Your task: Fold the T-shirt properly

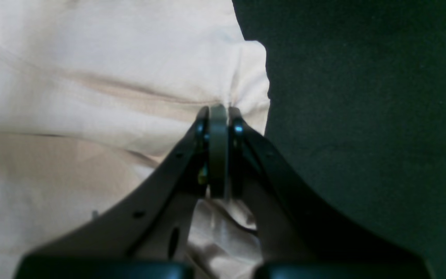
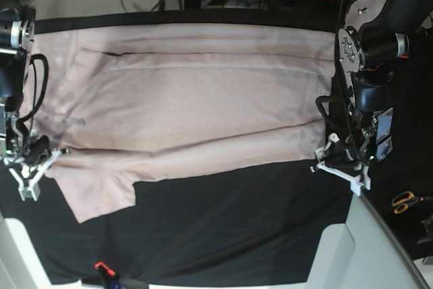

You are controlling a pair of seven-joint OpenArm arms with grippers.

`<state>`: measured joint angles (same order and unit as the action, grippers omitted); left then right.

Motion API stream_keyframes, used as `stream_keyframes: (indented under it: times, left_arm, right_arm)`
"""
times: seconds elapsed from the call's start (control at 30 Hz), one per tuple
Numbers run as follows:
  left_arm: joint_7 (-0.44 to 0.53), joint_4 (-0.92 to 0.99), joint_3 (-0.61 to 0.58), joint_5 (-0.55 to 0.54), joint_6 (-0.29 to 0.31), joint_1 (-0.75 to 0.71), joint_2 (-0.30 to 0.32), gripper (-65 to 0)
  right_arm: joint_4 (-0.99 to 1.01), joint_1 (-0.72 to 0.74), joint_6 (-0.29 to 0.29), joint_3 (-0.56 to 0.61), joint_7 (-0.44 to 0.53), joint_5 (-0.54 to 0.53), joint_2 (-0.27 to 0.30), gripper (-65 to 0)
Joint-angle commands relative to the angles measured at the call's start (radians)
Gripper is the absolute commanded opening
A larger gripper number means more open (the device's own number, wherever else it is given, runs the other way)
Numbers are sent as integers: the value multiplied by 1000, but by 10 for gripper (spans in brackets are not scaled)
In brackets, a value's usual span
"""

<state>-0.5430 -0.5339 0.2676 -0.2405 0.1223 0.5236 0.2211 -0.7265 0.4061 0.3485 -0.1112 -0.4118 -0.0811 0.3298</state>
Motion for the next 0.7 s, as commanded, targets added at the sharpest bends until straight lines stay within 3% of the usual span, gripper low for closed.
stream_keyframes:
  times: [0.0, 0.27, 0.33, 0.47, 0.6, 0.67]
  left_arm:
    - [-22, -4, -27, -15, 7, 14, -9, -304]
    - [-21, -4, -47, -16, 7, 8, -44, -319]
    - [-21, -4, -47, -16, 7, 8, -44, -374]
    - [-21, -4, -47, -16, 7, -3, -36, -555]
    - [-24, -4, -47, -12, 7, -6, -21, -650]
    - [-25, -4, -47, -10, 7, -6, -15, -650]
  right_arm:
    - [-17, 29, -2, -2, 20, -4, 18, -648]
    - [-17, 29, -2, -2, 20, -4, 18, -648]
    - [-17, 29, -2, -2, 20, -4, 18, -648]
    - [-17, 29, -2, -2, 20, -4, 18, -648]
    - [-17, 29, -2, -2, 20, -4, 18, -648]
    - [-17, 29, -2, -2, 20, -4, 16, -648]
